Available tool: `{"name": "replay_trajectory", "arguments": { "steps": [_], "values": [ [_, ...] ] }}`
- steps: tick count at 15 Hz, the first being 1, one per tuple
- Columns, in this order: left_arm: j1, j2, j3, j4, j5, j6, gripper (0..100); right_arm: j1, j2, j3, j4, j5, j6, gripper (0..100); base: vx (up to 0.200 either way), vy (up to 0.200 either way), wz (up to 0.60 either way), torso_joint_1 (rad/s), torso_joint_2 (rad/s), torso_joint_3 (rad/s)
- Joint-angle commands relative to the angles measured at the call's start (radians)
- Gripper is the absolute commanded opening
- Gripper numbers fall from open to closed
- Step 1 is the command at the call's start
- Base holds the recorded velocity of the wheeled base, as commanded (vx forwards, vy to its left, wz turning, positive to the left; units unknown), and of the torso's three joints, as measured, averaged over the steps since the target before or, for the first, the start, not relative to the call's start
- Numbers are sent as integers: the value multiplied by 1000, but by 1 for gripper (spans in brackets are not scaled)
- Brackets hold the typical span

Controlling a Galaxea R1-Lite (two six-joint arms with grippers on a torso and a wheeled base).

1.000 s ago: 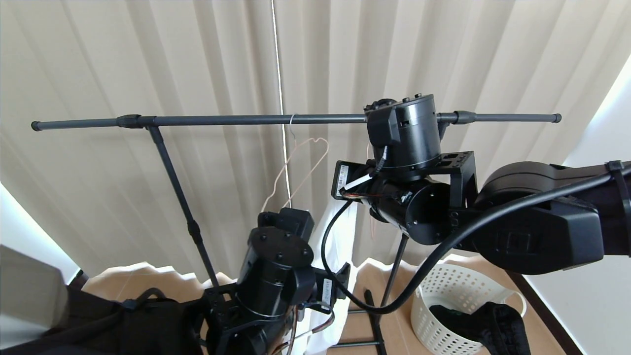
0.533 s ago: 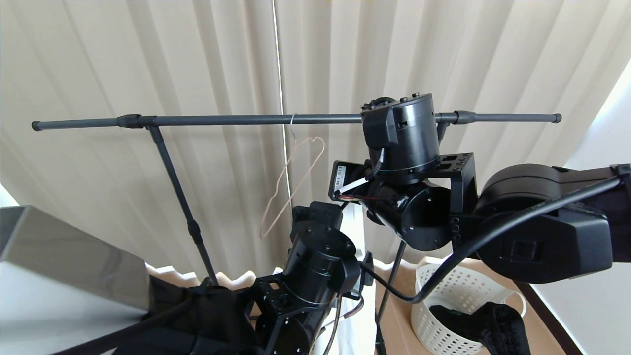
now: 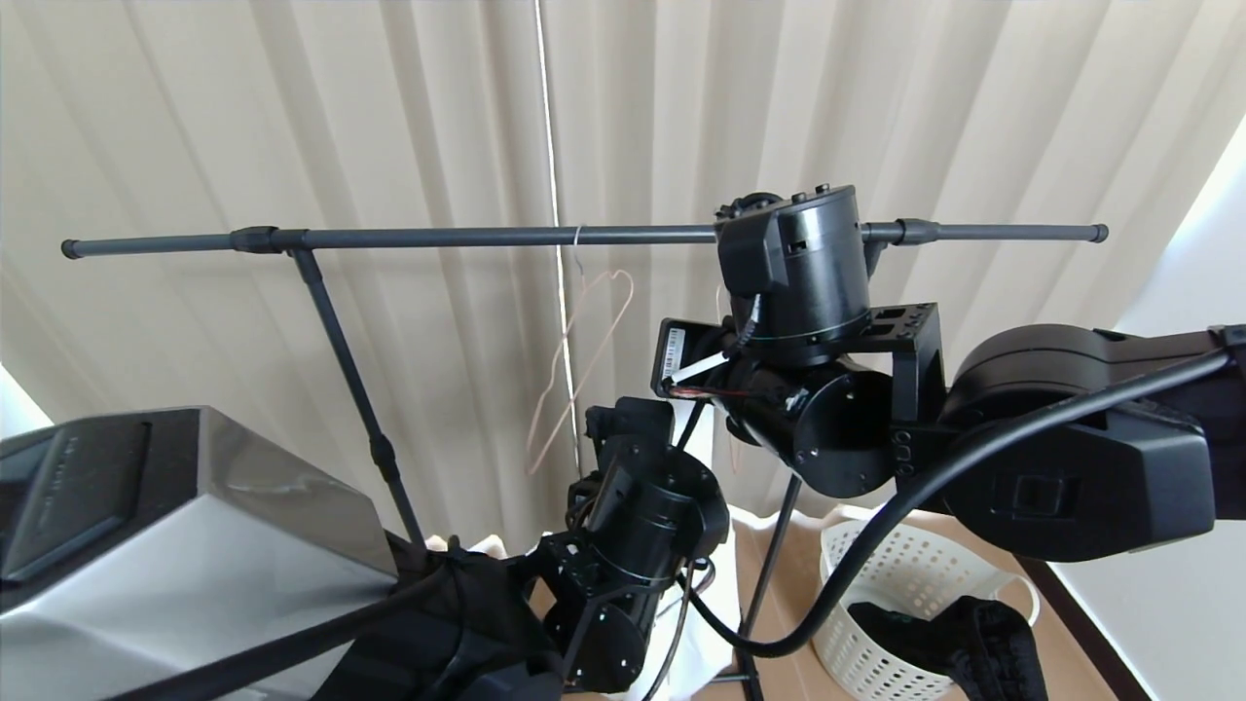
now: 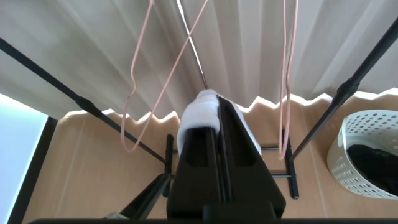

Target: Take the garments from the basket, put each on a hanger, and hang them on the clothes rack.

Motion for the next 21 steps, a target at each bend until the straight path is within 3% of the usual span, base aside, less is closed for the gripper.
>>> {"name": "replay_trajectory", "arguments": {
  "steps": [1,11,17,21],
  "values": [
    [29,-26,18,0,3,0,100,0,-5,0,-1,0,0,0,0,0,0,0,0,0],
    [87,-121,90,-1,40,11,100,0,-12,5,-1,-11,0,0,0,0,0,0,0,0],
    [78,-104,8,-107,40,144,100,1,-6,12,-1,-11,0,0,0,0,0,0,0,0],
    [78,-86,-17,-113,40,159,100,0,-11,12,-1,-11,0,0,0,0,0,0,0,0]
  ]
}}
